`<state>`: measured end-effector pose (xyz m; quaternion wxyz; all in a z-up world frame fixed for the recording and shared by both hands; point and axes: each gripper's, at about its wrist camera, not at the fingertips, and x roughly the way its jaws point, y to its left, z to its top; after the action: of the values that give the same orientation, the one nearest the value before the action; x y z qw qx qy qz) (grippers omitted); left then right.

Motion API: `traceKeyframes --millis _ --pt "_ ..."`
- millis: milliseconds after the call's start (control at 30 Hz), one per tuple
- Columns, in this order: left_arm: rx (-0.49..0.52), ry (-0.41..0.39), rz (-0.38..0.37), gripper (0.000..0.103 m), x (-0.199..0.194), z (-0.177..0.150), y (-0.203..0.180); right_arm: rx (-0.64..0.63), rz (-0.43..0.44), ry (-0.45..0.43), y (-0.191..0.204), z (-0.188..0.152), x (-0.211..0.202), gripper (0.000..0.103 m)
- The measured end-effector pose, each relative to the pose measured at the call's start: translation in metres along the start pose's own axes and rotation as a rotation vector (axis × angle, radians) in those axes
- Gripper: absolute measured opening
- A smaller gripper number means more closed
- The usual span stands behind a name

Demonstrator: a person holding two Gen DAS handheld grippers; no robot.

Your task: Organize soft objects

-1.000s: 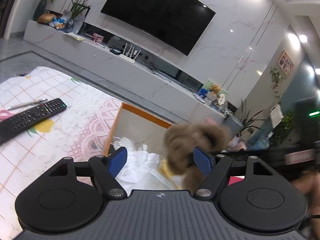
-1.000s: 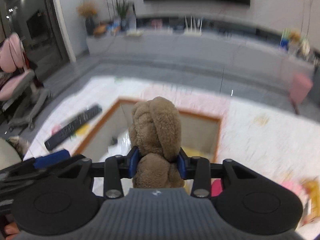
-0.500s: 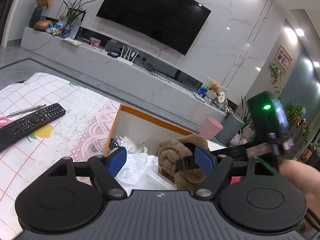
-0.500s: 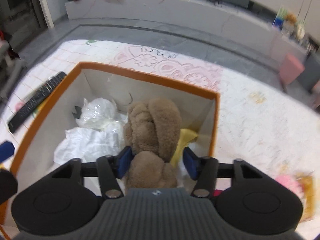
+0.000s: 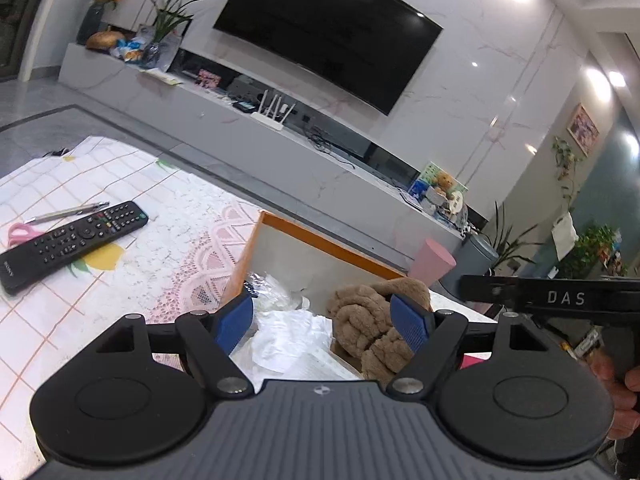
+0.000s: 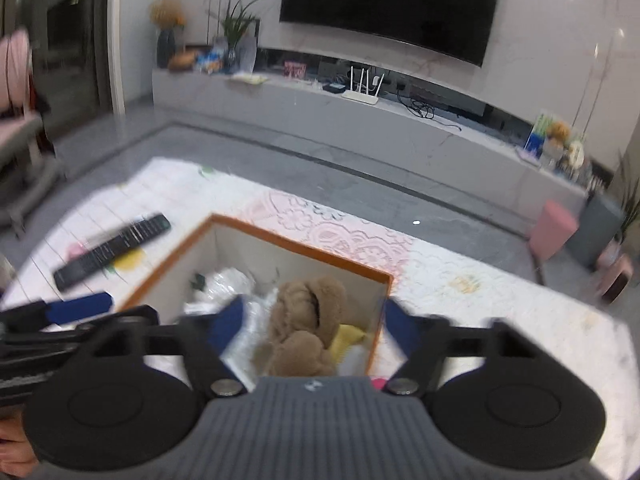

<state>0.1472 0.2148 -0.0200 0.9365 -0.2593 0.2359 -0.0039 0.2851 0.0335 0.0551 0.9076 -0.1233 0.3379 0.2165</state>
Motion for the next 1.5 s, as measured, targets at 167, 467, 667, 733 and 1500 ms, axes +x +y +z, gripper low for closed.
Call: traceKeyframes --millis 167,467,667,733,1500 --pt "-0.015 0.0 0.027 0.092 0.001 0.001 0.002 0.073 0.04 0.029 -0.012 0.009 0.021 0.008" --pt "-0.012 0.019 0.08 0.092 0.007 0.003 0.005 -0.011 0.019 0.382 -0.002 0.022 0.134 0.001" --pt "0.026 0.032 0.085 0.092 0.009 0.0 -0.001 -0.177 -0.036 0.453 0.017 0.014 0.149 0.002" --pt "0.036 0.029 0.082 0.092 0.008 -0.001 -0.003 -0.189 -0.06 0.469 0.014 0.005 0.154 0.002" --pt "0.161 -0.041 0.12 0.092 -0.008 -0.004 -0.042 0.031 -0.008 0.038 -0.061 -0.014 -0.052 0.023"
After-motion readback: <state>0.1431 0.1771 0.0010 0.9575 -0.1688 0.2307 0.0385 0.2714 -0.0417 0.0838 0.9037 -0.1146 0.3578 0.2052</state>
